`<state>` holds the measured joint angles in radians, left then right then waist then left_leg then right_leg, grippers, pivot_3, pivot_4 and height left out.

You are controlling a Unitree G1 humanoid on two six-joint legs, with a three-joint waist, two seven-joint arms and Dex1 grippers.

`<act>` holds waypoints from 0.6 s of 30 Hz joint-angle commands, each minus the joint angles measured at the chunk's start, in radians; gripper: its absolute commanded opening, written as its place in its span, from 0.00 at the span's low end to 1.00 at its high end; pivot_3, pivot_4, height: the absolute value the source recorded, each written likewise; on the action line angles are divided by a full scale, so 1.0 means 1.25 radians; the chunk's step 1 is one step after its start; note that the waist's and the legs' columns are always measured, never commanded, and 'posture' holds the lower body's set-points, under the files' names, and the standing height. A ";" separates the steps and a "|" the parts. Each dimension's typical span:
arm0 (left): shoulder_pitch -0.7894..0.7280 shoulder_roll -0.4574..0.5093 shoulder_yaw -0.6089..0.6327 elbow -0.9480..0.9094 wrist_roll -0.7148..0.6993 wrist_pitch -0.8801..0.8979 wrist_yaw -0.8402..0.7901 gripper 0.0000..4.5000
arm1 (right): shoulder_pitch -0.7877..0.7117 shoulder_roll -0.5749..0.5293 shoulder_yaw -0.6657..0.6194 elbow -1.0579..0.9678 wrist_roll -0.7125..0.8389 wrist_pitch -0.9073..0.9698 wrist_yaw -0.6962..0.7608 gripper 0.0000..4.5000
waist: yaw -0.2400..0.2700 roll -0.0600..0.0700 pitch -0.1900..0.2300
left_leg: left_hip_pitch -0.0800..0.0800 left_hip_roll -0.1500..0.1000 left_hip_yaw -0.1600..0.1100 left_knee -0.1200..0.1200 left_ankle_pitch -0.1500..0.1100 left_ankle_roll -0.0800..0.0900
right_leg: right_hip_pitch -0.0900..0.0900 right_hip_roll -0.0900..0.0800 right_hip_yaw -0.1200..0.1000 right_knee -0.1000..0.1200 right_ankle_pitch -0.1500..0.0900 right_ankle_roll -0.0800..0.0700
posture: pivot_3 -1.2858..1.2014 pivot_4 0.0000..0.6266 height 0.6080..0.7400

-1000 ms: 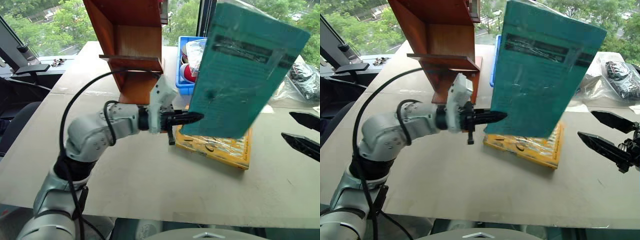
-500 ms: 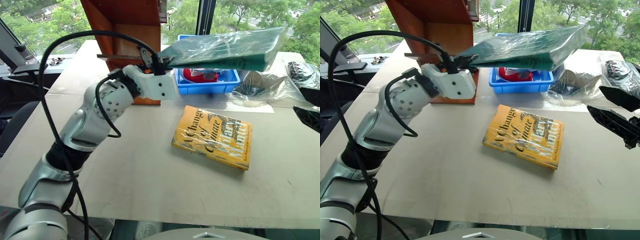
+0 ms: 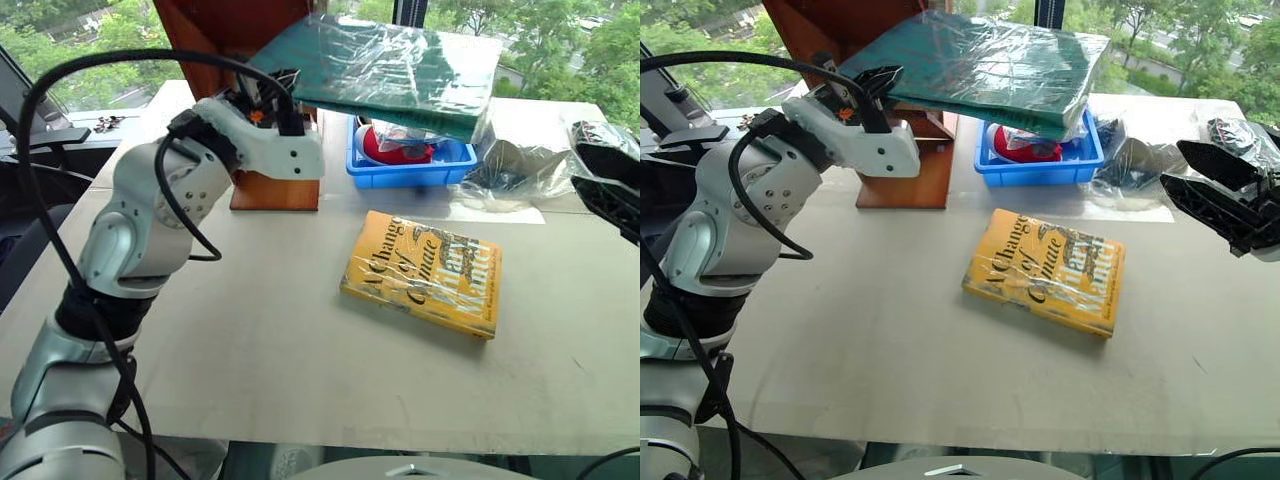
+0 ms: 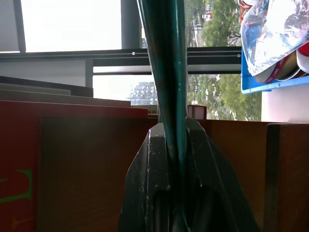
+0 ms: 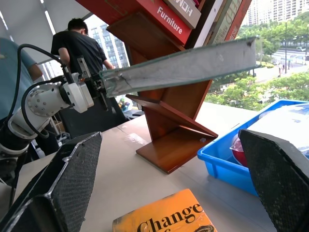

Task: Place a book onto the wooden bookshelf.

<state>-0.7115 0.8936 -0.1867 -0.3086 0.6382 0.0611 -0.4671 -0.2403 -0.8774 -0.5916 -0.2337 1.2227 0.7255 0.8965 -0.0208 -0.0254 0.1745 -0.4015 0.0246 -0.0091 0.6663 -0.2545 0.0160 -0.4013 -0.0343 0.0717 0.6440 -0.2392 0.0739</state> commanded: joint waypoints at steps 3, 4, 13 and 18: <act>-0.001 0.013 0.071 -0.017 0.059 0.071 -0.034 0.01 | -0.049 0.013 0.039 0.035 -0.083 -0.057 0.015 1.00 | 0.006 0.000 0.000 | 0.000 0.000 0.000 0.000 0.000 0.000 | 0.000 0.000 0.000 0.000 0.000 0.000 | 0.52 0.24 1.00; 0.012 0.009 0.074 -0.022 0.067 0.089 -0.043 0.01 | -0.056 0.017 0.044 0.041 -0.092 -0.063 0.018 1.00 | 0.007 0.000 0.000 | 0.000 0.000 0.000 0.001 0.000 0.000 | 0.000 0.000 0.000 0.000 0.000 0.000 | 0.52 0.24 1.00; 0.051 -0.004 0.086 -0.011 0.153 0.204 -0.087 0.01 | -0.096 0.044 0.071 0.070 -0.141 -0.084 0.035 1.00 | 0.007 0.000 0.000 | -0.008 0.000 -0.001 0.002 0.000 0.000 | -0.007 0.000 -0.001 0.003 0.000 0.000 | 0.52 0.24 1.00; 0.053 -0.021 0.090 -0.009 0.154 0.248 -0.113 0.01 | -0.107 0.056 0.077 0.073 -0.154 -0.090 0.036 1.00 | 0.007 0.000 0.000 | -0.010 0.000 -0.002 0.003 0.000 0.000 | -0.009 0.000 -0.002 0.004 0.000 0.000 | 0.52 0.24 1.00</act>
<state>-0.6256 0.8629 -0.1249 -0.2981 0.8144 0.3388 -0.6001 -0.3533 -0.8053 -0.4781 -0.1328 1.0289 0.6356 0.9332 -0.0115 -0.0254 0.1744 -0.4144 0.0240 -0.0119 0.6697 -0.2544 0.0160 -0.4128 -0.0347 0.0691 0.6490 -0.2387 0.0737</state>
